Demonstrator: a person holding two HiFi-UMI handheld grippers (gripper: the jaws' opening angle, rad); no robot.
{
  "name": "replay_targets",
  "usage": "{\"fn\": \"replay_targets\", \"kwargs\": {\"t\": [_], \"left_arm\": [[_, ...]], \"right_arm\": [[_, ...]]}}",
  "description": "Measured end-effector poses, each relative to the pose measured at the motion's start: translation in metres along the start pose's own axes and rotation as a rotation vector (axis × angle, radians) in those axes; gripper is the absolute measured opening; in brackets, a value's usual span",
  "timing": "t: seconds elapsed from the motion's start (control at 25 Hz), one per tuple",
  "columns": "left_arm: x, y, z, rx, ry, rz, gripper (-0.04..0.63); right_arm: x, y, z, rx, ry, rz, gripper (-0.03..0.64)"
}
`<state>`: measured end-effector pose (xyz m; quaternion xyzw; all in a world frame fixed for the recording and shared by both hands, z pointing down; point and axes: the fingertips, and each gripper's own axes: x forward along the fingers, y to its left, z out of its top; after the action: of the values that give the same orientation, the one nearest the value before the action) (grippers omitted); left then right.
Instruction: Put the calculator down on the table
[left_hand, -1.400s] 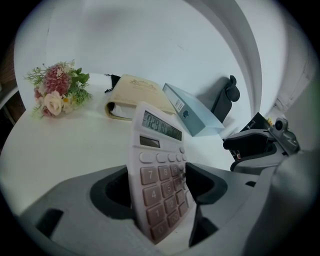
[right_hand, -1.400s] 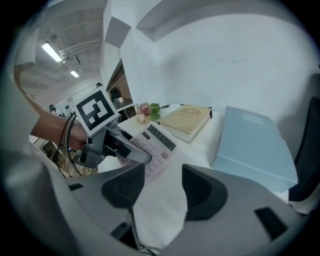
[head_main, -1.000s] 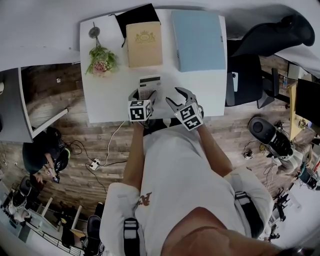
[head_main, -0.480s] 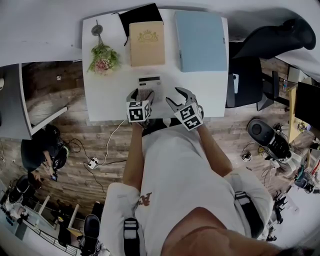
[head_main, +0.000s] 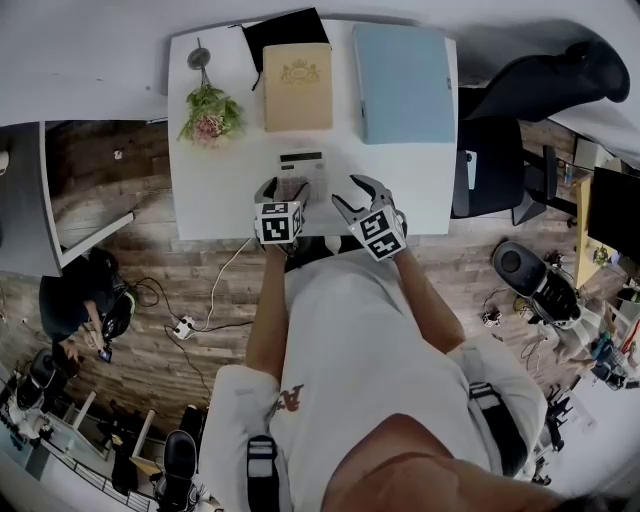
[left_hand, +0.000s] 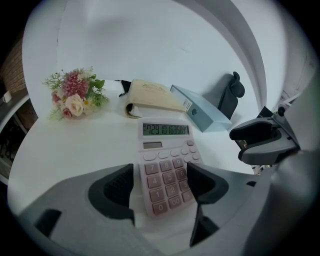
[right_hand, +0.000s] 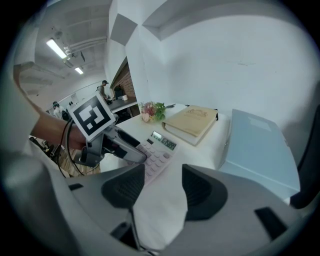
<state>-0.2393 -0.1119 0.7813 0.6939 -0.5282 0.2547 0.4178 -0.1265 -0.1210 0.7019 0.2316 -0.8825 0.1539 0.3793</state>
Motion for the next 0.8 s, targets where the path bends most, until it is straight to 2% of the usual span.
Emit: {"fn": "replay_targets", "kwargs": {"t": [0.2,0.36,0.6,0.8], "left_arm": [[-0.010,0.001,0.011,0.010,-0.053,0.003,0.339],[-0.029,-0.001,0.029,0.046,-0.130,0.006,0.334],[-0.063,-0.008,0.065,0.138,-0.278,-0.003,0.320],[-0.097,-0.017,0.101,0.231,-0.390,-0.003,0.274]], "right_arm": [[-0.003,0.001,0.005,0.001,-0.018,-0.012,0.239],[-0.011,-0.002,0.016,-0.026,-0.039,-0.039,0.239],[-0.024,-0.008,0.047,-0.041,-0.120,-0.094,0.227],[-0.042,-0.011,0.081,-0.041,-0.217,-0.143,0.205]]}}
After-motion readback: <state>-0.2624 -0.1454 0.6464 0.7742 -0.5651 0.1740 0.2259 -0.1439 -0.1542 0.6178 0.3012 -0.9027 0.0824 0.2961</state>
